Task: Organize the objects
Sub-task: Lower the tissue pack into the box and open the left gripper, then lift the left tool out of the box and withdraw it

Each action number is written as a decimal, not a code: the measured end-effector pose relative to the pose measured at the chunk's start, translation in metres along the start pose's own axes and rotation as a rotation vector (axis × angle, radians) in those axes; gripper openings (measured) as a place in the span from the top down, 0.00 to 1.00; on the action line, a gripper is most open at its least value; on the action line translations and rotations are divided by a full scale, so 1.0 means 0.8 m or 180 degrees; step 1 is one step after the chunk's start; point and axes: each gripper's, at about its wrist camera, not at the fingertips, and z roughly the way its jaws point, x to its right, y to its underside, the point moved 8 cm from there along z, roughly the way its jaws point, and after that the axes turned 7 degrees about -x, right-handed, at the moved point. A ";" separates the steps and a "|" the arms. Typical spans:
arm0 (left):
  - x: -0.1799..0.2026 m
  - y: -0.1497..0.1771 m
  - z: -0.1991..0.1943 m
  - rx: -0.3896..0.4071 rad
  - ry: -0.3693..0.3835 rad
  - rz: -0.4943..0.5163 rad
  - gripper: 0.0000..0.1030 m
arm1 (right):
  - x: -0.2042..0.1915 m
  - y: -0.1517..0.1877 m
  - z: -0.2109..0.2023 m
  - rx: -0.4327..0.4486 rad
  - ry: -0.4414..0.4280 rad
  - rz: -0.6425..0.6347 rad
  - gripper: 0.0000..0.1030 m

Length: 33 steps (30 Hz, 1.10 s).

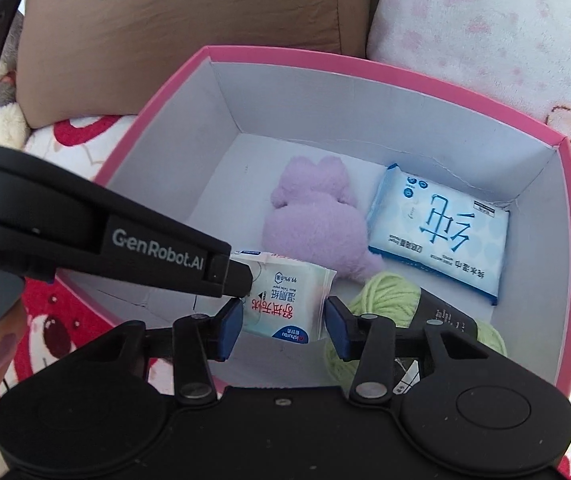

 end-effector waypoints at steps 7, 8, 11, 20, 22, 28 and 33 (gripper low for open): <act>-0.005 0.000 -0.003 0.0112 0.0122 -0.0104 0.70 | 0.000 0.000 -0.028 0.0242 0.0153 -0.0004 0.52; -0.004 0.002 -0.007 0.0135 0.0137 -0.0070 0.70 | 0.000 0.002 -0.035 0.0280 0.0138 -0.0003 0.52; 0.003 0.010 -0.023 0.0222 0.0140 0.0088 0.70 | -0.001 0.011 -0.056 0.0380 0.0090 -0.0001 0.52; 0.016 0.035 -0.073 0.0400 0.0082 0.0427 0.70 | -0.014 0.045 -0.118 0.0615 -0.0018 -0.0051 0.52; 0.021 0.042 -0.087 0.0464 0.0002 0.0563 0.68 | -0.017 0.050 -0.130 0.0659 -0.0014 -0.0069 0.52; 0.032 0.060 -0.130 0.0706 -0.0335 0.1034 0.67 | -0.028 0.062 -0.164 0.0769 -0.0006 -0.0162 0.52; 0.035 0.080 -0.163 0.0693 -0.0395 0.1219 0.65 | -0.034 0.073 -0.196 0.0878 -0.0038 -0.0175 0.51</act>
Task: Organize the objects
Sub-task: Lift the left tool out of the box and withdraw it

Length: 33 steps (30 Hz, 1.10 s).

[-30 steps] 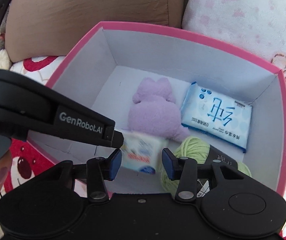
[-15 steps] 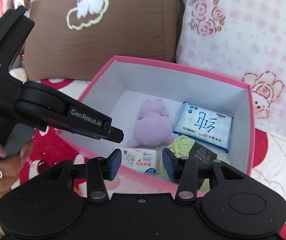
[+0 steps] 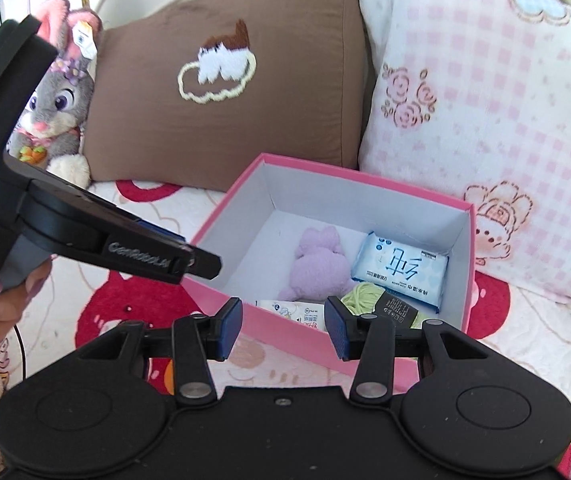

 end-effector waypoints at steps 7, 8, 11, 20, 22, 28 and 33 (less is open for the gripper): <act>0.012 0.019 -0.050 0.0047 0.0090 0.0260 0.62 | -0.004 0.012 -0.040 0.0068 -0.0040 0.0053 0.51; 0.015 0.023 -0.055 0.0039 0.0111 0.0296 0.61 | -0.005 0.014 -0.045 0.0073 -0.0034 0.0048 0.51; 0.022 0.034 -0.067 0.0093 -0.0022 0.0496 0.60 | -0.008 0.019 -0.060 0.0096 -0.0016 0.0019 0.50; 0.045 0.066 -0.101 0.0071 0.0043 0.0863 0.59 | -0.019 0.037 -0.101 0.0180 0.0015 -0.0090 0.49; 0.050 0.072 -0.109 0.0070 0.0083 0.0938 0.57 | -0.023 0.042 -0.107 0.0179 0.0017 -0.0120 0.49; 0.064 0.088 -0.122 0.0094 0.0090 0.1186 0.56 | -0.033 0.064 -0.119 0.0135 0.0001 -0.0152 0.48; 0.067 0.095 -0.121 0.0051 0.0067 0.1280 0.56 | -0.033 0.078 -0.128 0.0134 0.0021 -0.0060 0.47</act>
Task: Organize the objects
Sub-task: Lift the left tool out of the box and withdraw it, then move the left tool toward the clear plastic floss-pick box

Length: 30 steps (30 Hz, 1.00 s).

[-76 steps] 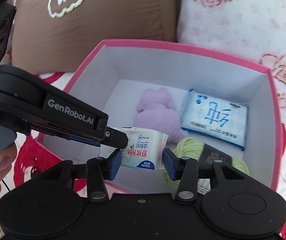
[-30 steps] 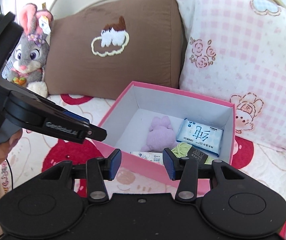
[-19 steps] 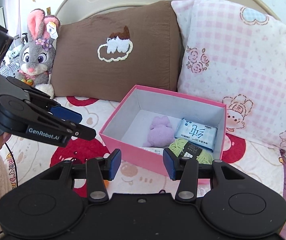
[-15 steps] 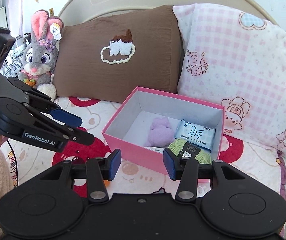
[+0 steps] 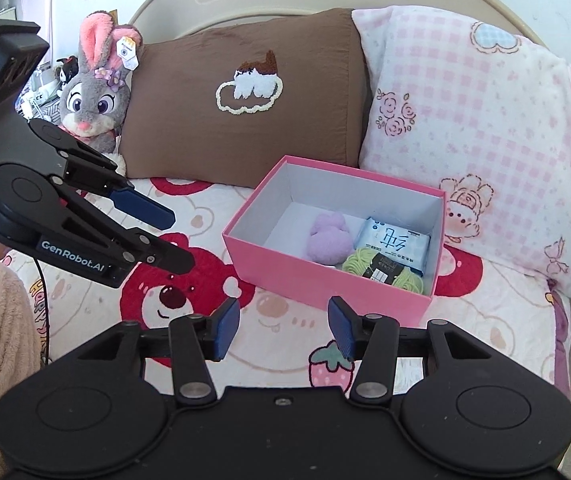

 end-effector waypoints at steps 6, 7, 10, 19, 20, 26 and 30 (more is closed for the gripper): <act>0.022 0.004 -0.001 -0.0012 0.0194 0.0152 0.55 | 0.007 0.019 -0.007 0.0006 -0.0038 0.0201 0.46; 0.027 0.004 -0.001 -0.0009 0.0237 0.0167 0.55 | 0.008 0.023 -0.008 0.0003 -0.0052 0.0235 0.46; 0.039 0.001 0.002 0.0020 0.0293 0.0217 0.54 | 0.009 0.034 -0.012 -0.0017 -0.0048 0.0264 0.45; 0.074 -0.009 0.034 0.0019 0.0537 0.0313 0.52 | 0.021 0.069 -0.009 -0.0153 0.0123 0.0280 0.40; 0.077 -0.011 0.039 0.0013 0.0562 0.0319 0.52 | 0.024 0.072 -0.009 -0.0166 0.0133 0.0291 0.39; 0.090 -0.019 0.072 -0.0028 0.0701 0.0286 0.49 | 0.039 0.088 0.002 -0.0195 0.0224 0.0300 0.29; 0.094 -0.026 0.101 -0.0051 0.0747 0.0232 0.45 | 0.039 0.098 0.025 -0.0206 0.0535 -0.0166 0.18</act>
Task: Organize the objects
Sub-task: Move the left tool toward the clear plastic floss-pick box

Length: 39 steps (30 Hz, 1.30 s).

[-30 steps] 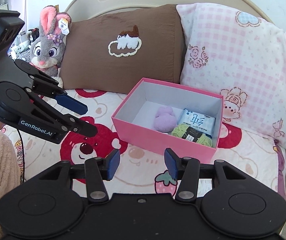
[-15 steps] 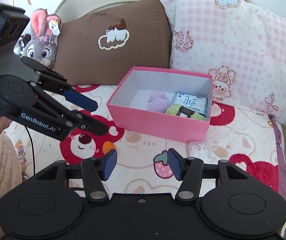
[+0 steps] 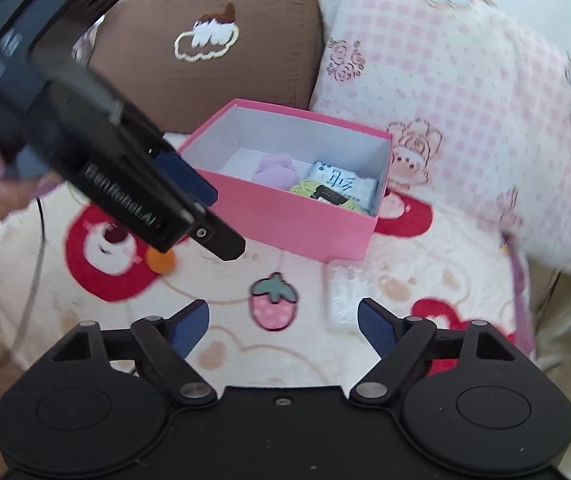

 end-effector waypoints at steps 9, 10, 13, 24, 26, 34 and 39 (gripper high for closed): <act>-0.018 -0.017 0.060 0.0029 0.0106 -0.0173 0.40 | 0.008 0.003 0.060 0.0072 0.0150 -0.0066 0.18; -0.019 -0.019 0.066 0.0039 0.0118 -0.0190 0.39 | 0.005 0.003 0.066 0.0090 0.0178 -0.0124 0.18; -0.023 -0.022 0.087 0.0052 0.0219 -0.0289 0.38 | 0.004 0.004 0.085 0.0124 0.0240 -0.0184 0.18; -0.035 -0.026 0.169 0.0040 0.0480 -0.0589 0.38 | 0.043 0.003 0.145 0.0110 0.0564 -0.0076 0.18; -0.038 -0.029 0.177 0.0052 0.0495 -0.0600 0.38 | 0.045 0.003 0.157 0.0133 0.0658 -0.0167 0.18; -0.056 -0.041 0.207 0.0126 0.0387 -0.0678 0.38 | 0.065 0.012 0.205 -0.0089 0.0682 0.0092 0.18; -0.064 -0.045 0.225 0.0154 0.0305 -0.0707 0.40 | 0.078 0.018 0.226 -0.0213 0.0657 0.0203 0.18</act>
